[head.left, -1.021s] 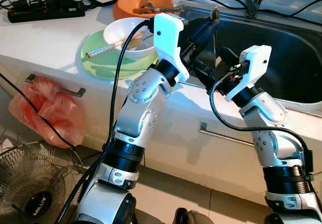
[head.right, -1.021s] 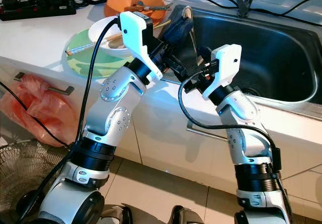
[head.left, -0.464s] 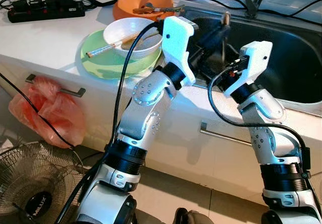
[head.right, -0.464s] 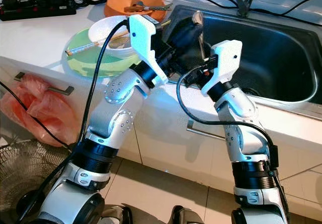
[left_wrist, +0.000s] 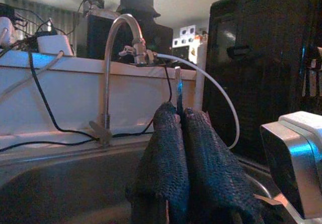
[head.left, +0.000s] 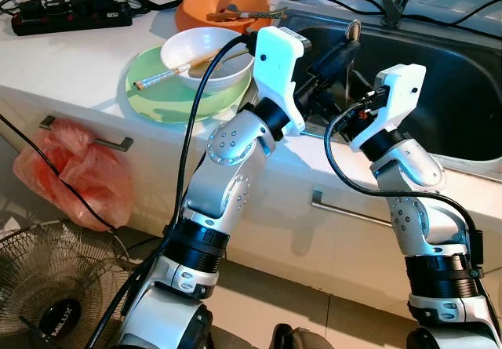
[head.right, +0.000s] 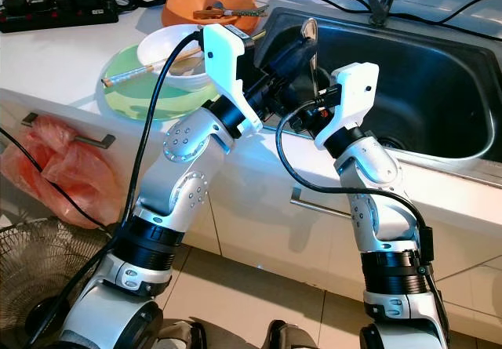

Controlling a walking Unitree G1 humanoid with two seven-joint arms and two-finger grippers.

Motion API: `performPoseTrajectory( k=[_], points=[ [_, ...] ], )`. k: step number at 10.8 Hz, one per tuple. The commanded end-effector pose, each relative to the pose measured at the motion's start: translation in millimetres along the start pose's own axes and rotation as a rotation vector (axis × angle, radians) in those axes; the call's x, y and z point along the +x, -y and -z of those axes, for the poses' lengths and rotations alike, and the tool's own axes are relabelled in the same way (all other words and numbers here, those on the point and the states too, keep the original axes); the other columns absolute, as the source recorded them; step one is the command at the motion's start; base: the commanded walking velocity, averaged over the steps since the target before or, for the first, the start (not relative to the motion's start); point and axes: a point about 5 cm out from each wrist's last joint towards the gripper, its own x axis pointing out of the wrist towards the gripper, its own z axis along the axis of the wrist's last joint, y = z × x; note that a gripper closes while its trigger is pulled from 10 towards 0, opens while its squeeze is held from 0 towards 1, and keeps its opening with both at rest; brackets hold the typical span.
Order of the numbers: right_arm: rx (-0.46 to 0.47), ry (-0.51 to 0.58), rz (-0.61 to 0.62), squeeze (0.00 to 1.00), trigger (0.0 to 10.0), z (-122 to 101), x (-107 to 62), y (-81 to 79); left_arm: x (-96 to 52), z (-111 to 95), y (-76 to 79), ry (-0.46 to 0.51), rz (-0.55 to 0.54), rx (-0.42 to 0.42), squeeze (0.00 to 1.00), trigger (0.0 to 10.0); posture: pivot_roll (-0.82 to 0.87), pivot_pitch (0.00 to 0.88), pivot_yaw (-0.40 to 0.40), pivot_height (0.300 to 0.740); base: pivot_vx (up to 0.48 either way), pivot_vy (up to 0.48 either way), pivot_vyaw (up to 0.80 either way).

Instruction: Kitchen organization

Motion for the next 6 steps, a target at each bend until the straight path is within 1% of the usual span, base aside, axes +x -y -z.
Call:
performPoseTrajectory(
  k=[1,4,6],
  points=[
    [-0.003,0.015,0.008,0.0,0.0,-2.6,0.8,1.9,1.2,-2.1,4.3,0.009,0.012,0.018,0.0,10.0,0.0,0.143,-0.018,0.74,0.0,0.0,0.0],
    [-0.003,0.009,0.01,0.0,0.0,-1.5,0.9,2.3,-0.2,-1.6,-0.3,-0.003,-0.007,0.047,0.0,10.0,0.0,0.142,-0.018,0.74,0.0,0.0,0.0],
    [-0.004,0.006,0.013,0.0,0.0,-0.9,0.8,3.1,-0.3,-1.4,-0.9,-0.005,-0.007,0.056,0.0,10.0,0.0,0.14,-0.017,0.74,0.0,0.0,0.0]
  ],
)
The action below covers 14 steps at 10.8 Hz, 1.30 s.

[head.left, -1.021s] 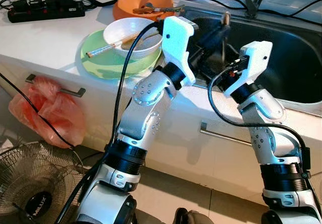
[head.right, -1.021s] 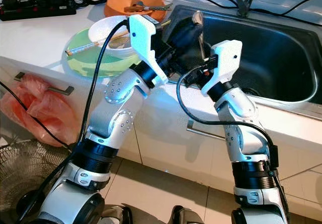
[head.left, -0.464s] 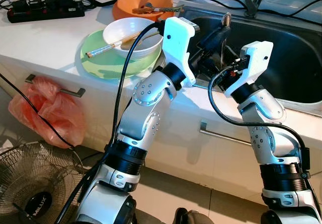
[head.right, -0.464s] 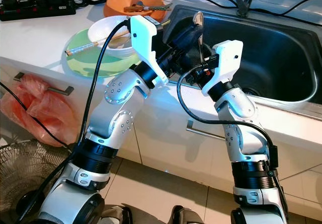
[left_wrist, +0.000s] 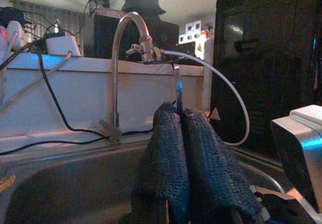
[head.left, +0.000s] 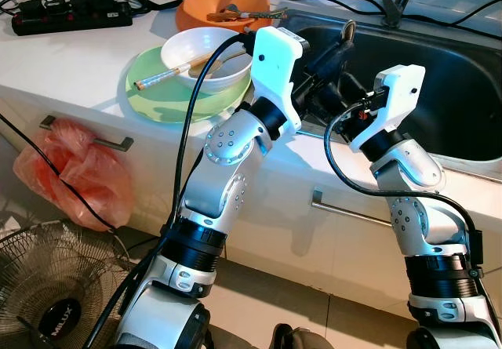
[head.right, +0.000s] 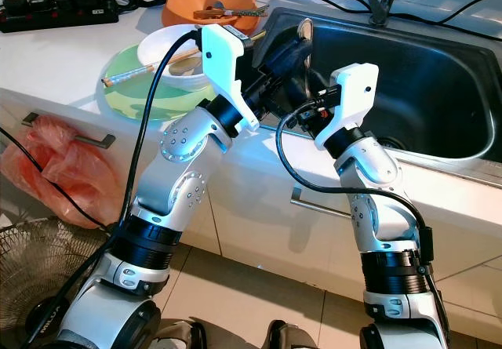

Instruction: Kitchen organization

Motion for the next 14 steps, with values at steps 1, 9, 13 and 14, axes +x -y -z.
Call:
performPoseTrajectory(
  k=[1,9,13,14],
  points=[
    [-0.005,0.011,0.01,0.0,0.0,-2.1,1.0,2.6,1.6,-1.4,3.1,0.009,0.01,0.011,0.0,10.0,0.0,0.141,-0.017,0.74,0.0,0.0,0.0],
    [-0.006,0.001,0.028,0.0,0.0,1.5,0.6,4.7,2.1,-0.4,0.8,0.007,-0.014,0.011,0.0,10.0,0.0,0.135,-0.016,0.74,0.0,0.0,0.0],
    [-0.011,-0.011,0.048,0.0,10.0,2.9,1.0,6.7,2.2,0.3,0.1,0.001,-0.02,0.021,0.0,10.0,0.0,0.138,-0.017,0.74,0.0,0.0,0.0],
    [-0.012,-0.012,0.049,0.0,10.0,3.1,1.2,7.0,2.3,0.5,0.1,0.0,-0.02,0.023,0.0,10.0,0.0,0.137,-0.018,0.74,0.0,0.0,0.0]
  ],
)
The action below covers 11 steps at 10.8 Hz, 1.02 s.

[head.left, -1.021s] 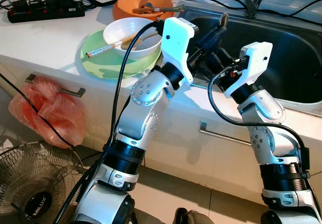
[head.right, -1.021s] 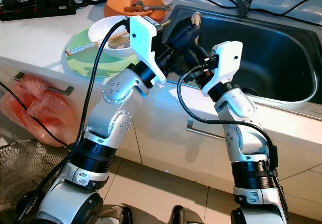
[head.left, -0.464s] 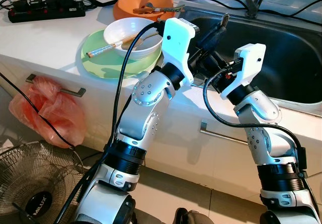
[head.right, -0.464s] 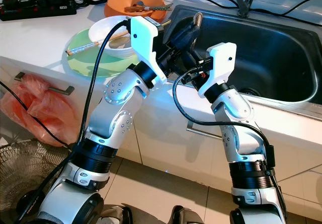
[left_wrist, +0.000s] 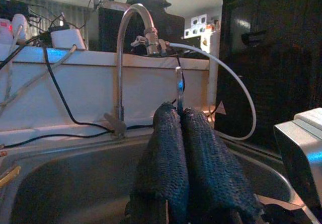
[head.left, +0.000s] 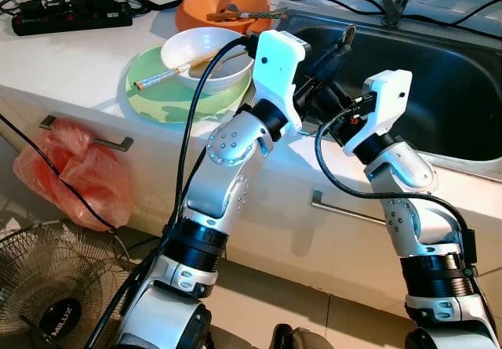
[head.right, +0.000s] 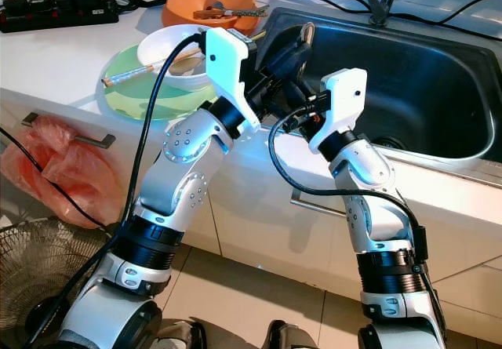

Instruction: Kitchen organization

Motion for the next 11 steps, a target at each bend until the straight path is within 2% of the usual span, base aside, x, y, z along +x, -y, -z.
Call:
performPoseTrajectory(
  k=[1,2,3,4,5,9,11],
  points=[
    [0.008,0.025,0.063,0.0,0.0,-5,-1.1,11.0,1.7,-4,0.0,0.022,0.0,0.017,0.0,10.0,0.0,0.136,-0.018,0.74,0.0,0.0,0.0],
    [0.009,0.031,0.061,0.0,0.0,-5,-1.3,10.8,1.6,-4,-0.5,0.023,-0.003,0.019,0.0,10.0,0.0,0.136,-0.018,0.74,0.0,0.0,0.0],
    [0.006,0.022,0.068,0.0,10.0,-4,-1.2,11.4,1.9,-4,-0.8,0.023,-0.005,0.02,0.0,10.0,0.0,0.137,-0.018,0.74,0.0,0.0,0.0],
    [0.007,0.018,0.075,0.0,10.0,-4,-0.8,12.3,1.9,-4,-0.8,0.021,-0.006,0.015,0.0,10.0,0.0,0.136,-0.019,0.74,0.0,0.0,0.0],
    [0.007,0.017,0.075,0.0,10.0,-4,-0.6,12.4,1.8,-4,-1.6,0.02,-0.013,0.014,1.0,10.0,0.0,0.136,-0.019,0.74,0.0,0.0,0.0],
    [0.009,0.017,0.091,0.0,10.0,-4,-0.1,13.6,1.7,-4,-2.1,0.018,-0.015,0.013,1.0,10.0,0.0,0.138,-0.018,0.74,0.0,0.0,0.0],
    [-0.007,0.044,0.195,0.0,10.0,-8,0.7,26.6,1.7,-4,-1.3,0.024,-0.012,0.018,1.0,10.0,0.0,0.134,-0.02,0.74,0.0,0.0,0.0]
  ],
)
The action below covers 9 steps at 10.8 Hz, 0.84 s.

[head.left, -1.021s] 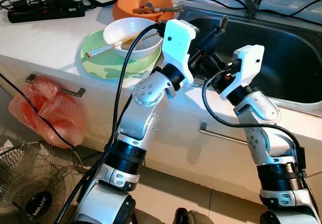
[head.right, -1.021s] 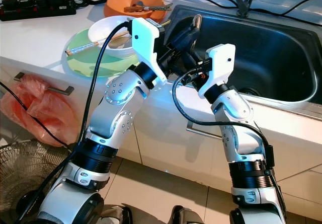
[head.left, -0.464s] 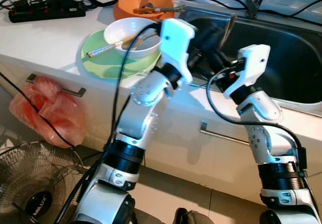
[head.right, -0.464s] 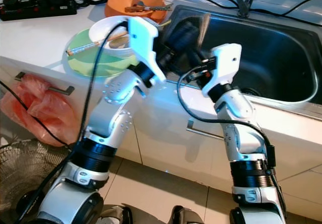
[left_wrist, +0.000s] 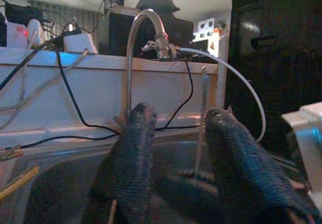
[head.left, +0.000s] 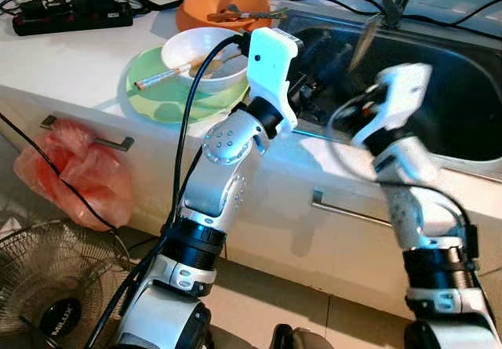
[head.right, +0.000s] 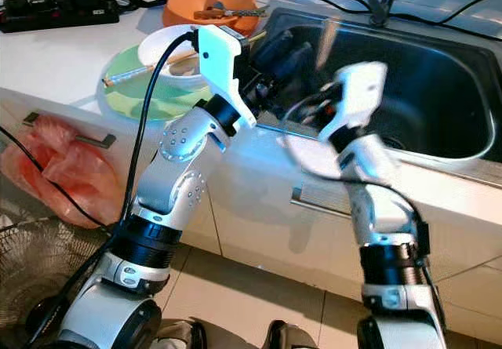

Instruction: Kitchen organization

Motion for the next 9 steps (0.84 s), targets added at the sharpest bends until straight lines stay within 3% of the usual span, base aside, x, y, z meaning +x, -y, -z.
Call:
performPoseTrajectory(
  k=[1,2,3,9],
  points=[
    [-0.008,0.017,0.026,0.0,10.0,-3,0.7,4.6,3.3,-2,4.2,0.006,0.018,0.013,1.0,10.0,0.0,0.134,-0.02,0.74,0.0,0.0,0.0],
    [-0.014,0.036,0.112,0.0,10.0,-6,4.5,17.3,0.1,4,5.3,-0.013,0.018,0.015,0.0,10.0,0.0,0.131,-0.021,0.74,0.0,0.0,0.0],
    [-0.011,0.053,0.193,0.0,10.0,-10,9.1,29.9,-5.9,14,5.9,-0.044,0.009,0.009,0.0,10.0,0.0,0.131,-0.023,0.74,0.0,0.0,0.0],
    [-0.029,0.043,0.253,0.0,10.0,-2,16.2,44.3,-25.7,27,-6.7,-0.092,-0.094,0.023,0.0,10.0,0.01,0.122,-0.025,0.74,0.0,0.0,0.0]
  ],
)
